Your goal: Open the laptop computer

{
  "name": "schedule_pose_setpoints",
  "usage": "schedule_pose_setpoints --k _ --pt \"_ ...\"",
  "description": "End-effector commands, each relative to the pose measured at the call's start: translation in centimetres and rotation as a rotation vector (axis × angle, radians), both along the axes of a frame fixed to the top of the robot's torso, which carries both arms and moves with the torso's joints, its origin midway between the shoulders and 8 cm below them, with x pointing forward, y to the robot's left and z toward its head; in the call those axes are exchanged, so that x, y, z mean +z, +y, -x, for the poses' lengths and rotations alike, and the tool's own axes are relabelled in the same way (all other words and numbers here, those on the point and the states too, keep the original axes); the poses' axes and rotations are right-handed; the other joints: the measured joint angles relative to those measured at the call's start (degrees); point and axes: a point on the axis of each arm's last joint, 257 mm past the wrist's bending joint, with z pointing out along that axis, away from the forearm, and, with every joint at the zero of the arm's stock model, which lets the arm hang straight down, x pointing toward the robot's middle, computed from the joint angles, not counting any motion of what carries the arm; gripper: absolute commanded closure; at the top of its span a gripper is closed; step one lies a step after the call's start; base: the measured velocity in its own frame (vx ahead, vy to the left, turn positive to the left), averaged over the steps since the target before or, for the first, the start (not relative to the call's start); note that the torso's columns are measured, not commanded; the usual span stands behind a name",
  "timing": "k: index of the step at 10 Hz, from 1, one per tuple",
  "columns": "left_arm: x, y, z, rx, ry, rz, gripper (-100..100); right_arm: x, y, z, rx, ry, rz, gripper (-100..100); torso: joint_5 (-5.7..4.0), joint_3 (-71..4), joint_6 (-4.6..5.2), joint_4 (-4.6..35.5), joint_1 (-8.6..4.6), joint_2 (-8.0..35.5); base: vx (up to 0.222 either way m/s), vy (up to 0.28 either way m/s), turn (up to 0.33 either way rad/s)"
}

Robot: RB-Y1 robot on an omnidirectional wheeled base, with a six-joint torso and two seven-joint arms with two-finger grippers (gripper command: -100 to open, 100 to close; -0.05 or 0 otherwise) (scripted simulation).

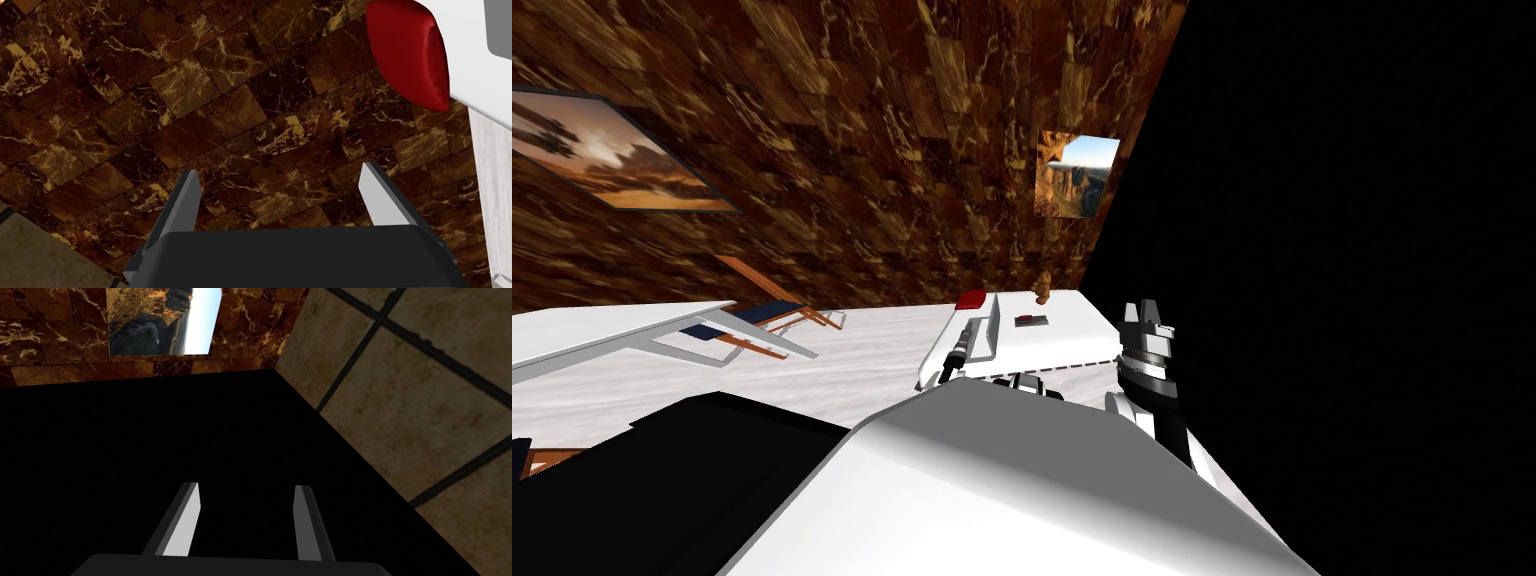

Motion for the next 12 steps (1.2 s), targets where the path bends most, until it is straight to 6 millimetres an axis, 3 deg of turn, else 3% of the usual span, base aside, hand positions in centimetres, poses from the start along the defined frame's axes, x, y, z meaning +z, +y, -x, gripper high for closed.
schedule_pose_setpoints --k 1,8,10,11,12 --pt "-2.0 -0.6 0.5 0.012 0.03 0.027 -100 0.0 0.0 0.0 0.0 0.0 0.0 0 0.0 0.0 0.0 0.0 0.02 0.0 0.016 -0.044 0.024" --pt "-7.6 -6.1 1.7 0.04 0.105 0.173 -100 0.0 0.0 0.0 0.0 0.0 0.0 0 -0.01 0.0 0.0 0.0 0.01 0.0 0.021 -0.057 0.034" --pt "-7.2 -5.4 1.8 0.039 0.102 0.16 -100 0.0 0.0 0.0 0.0 0.0 0.0 0 -0.01 0.0 0.0 0.0 0.02 0.0 0.002 -0.006 0.003" --pt "-7.2 -5.4 1.8 0.039 0.102 0.16 100 0.0 0.0 0.0 0.0 0.0 0.0 0 -0.01 0.0 0.0 0.0 0.0 0.0 0.0 0.0 0.0" --pt "-7.7 -6.7 2.2 0.037 0.079 0.237 100 0.0 0.0 0.0 0.0 0.0 0.0 0 0.02 0.0 0.01 -0.1 -0.01 -0.1 -0.038 0.083 -0.098"
